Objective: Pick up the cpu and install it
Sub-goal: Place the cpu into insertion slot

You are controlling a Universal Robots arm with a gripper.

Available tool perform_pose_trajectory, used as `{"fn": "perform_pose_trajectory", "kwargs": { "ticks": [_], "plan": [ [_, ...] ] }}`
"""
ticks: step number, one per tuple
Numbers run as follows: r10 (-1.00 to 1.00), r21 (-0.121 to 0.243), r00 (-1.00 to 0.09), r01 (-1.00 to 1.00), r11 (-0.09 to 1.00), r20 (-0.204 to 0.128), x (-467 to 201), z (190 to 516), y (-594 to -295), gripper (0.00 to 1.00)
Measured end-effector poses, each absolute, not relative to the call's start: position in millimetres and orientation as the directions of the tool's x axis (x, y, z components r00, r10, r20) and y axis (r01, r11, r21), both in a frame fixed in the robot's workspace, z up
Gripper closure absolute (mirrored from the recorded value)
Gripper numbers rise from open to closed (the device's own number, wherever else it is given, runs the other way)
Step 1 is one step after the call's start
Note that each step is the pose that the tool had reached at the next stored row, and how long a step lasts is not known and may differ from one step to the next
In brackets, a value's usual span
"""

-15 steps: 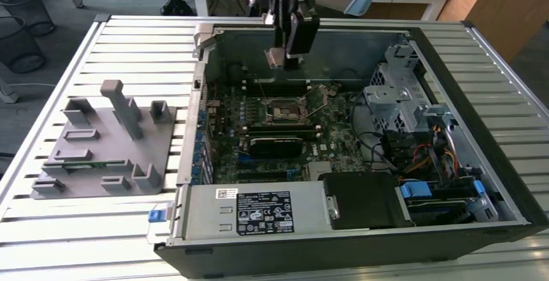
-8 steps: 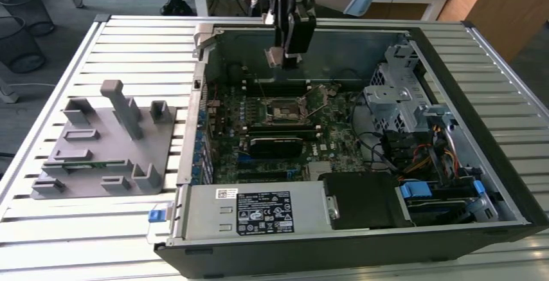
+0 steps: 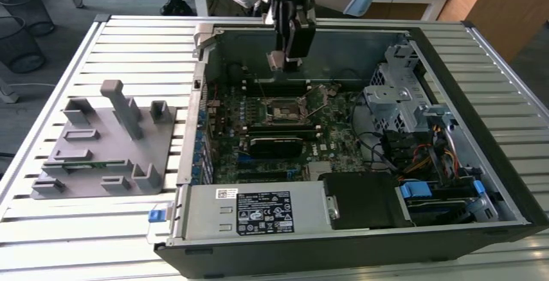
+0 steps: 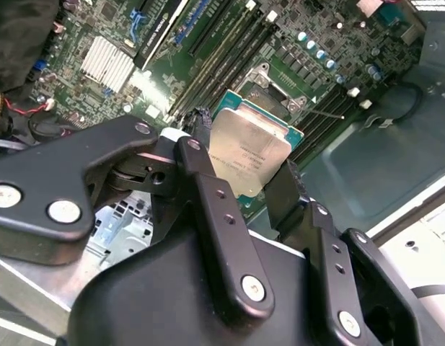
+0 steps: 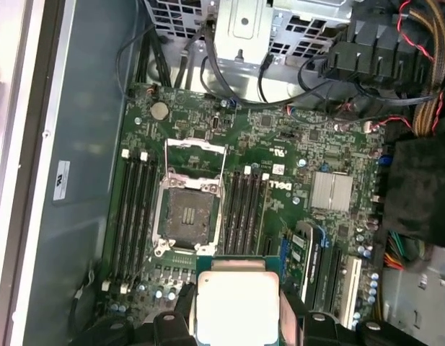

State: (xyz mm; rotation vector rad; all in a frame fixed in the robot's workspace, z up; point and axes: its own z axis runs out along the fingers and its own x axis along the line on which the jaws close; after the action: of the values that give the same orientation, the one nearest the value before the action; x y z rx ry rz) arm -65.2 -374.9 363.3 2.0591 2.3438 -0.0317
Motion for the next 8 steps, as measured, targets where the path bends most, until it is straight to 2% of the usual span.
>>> {"fn": "perform_pose_trajectory", "kwargs": {
  "ticks": [8],
  "plan": [
    [0.994, -0.001, -0.106, 0.994, 0.106, -0.03, -64.8, 353.3, -374.8, 0.46]
  ]
}}
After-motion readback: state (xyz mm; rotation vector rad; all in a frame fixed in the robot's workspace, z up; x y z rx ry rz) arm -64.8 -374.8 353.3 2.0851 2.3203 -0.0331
